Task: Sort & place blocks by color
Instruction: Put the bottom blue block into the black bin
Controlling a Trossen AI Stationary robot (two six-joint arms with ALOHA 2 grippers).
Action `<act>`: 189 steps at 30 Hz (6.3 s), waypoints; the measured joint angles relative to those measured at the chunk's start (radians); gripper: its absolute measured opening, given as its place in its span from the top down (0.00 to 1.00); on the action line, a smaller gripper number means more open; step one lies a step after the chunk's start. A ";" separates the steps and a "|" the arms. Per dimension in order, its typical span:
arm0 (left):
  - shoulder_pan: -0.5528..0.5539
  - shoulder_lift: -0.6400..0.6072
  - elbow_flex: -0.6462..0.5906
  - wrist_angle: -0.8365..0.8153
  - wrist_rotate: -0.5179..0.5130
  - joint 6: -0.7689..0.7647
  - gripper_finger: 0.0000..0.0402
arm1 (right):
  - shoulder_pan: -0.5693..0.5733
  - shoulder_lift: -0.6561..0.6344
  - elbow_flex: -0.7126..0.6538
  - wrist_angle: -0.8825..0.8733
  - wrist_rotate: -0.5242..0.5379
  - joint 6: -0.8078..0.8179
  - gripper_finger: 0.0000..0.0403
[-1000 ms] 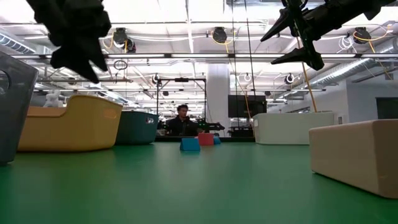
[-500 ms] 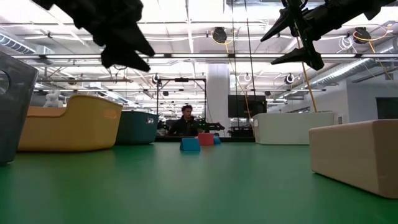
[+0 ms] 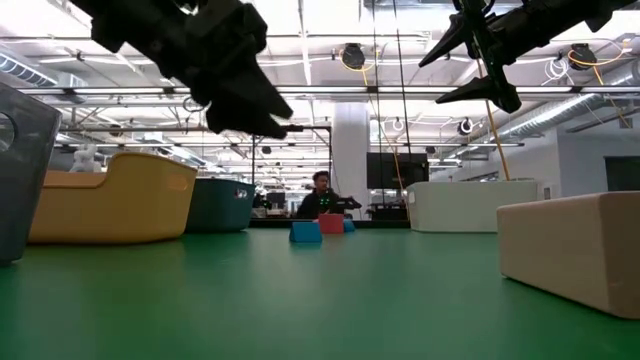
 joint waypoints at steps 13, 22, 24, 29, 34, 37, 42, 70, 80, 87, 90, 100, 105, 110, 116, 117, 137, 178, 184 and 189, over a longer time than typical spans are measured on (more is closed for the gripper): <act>0.061 0.111 0.001 0.175 0.031 0.046 0.40 | 0.000 0.000 0.000 0.000 0.000 0.000 0.31; 0.103 0.218 0.087 0.091 0.060 0.039 0.40 | 0.000 0.000 0.000 0.000 0.000 0.000 0.31; 0.114 0.244 0.123 0.032 0.060 0.028 0.40 | 0.000 0.000 0.000 0.000 0.000 0.001 0.31; 0.141 0.272 0.201 -0.161 0.059 -0.030 0.40 | 0.000 0.000 0.000 0.000 0.000 0.001 0.31; 0.164 0.272 0.261 -0.284 0.060 -0.094 0.38 | 0.000 0.000 0.000 0.000 0.000 0.000 0.31; 0.172 0.272 0.289 -0.313 0.060 -0.165 0.32 | 0.000 0.000 0.000 0.000 0.000 0.001 0.31; 0.172 0.272 0.325 -0.337 0.060 -0.448 0.22 | 0.000 0.000 0.000 0.000 0.000 0.001 0.31; 0.143 0.343 0.338 -0.386 0.165 -1.239 0.17 | 0.000 0.000 0.000 -0.001 0.000 0.000 0.31; 0.143 0.403 0.348 -0.332 0.184 -1.347 0.17 | 0.000 -0.001 0.000 -0.001 0.000 -0.005 0.31; 0.150 0.445 0.349 -0.292 0.179 -1.369 0.17 | -0.001 0.000 0.000 -0.001 0.000 -0.005 0.31; 0.151 0.452 0.349 -0.270 0.171 -1.369 0.17 | -0.001 0.000 0.000 -0.002 0.001 -0.005 0.31; 0.154 0.455 0.349 -0.273 0.101 -1.197 0.19 | -0.001 0.000 0.000 -0.002 0.000 -0.005 0.31; 0.169 0.459 0.346 -0.232 0.035 -1.032 0.26 | -0.001 0.000 0.000 -0.001 0.000 -0.005 0.31; 0.171 0.450 0.344 -0.172 0.035 -0.843 0.33 | -0.001 0.000 0.000 -0.001 0.000 -0.005 0.31; 0.164 0.426 0.345 -0.146 0.043 -0.469 0.36 | -0.001 0.000 0.000 -0.001 0.000 -0.005 0.31; 0.163 0.426 0.345 -0.148 0.043 -0.416 0.36 | -0.001 0.000 0.000 -0.001 0.000 -0.005 0.31; 0.097 0.451 0.345 -0.221 -0.134 -0.094 0.35 | -0.001 0.000 0.000 -0.001 0.000 -0.005 0.31; 0.071 0.553 0.343 0.032 -0.118 -0.144 0.66 | -0.001 0.000 0.000 0.000 0.000 -0.005 0.31; 0.067 0.481 0.344 0.096 -0.113 -0.116 0.66 | -0.001 0.000 0.000 0.000 0.000 -0.005 0.31; 0.054 0.394 0.346 0.090 -0.090 -0.070 0.66 | -0.001 0.000 0.000 0.000 0.001 -0.005 0.31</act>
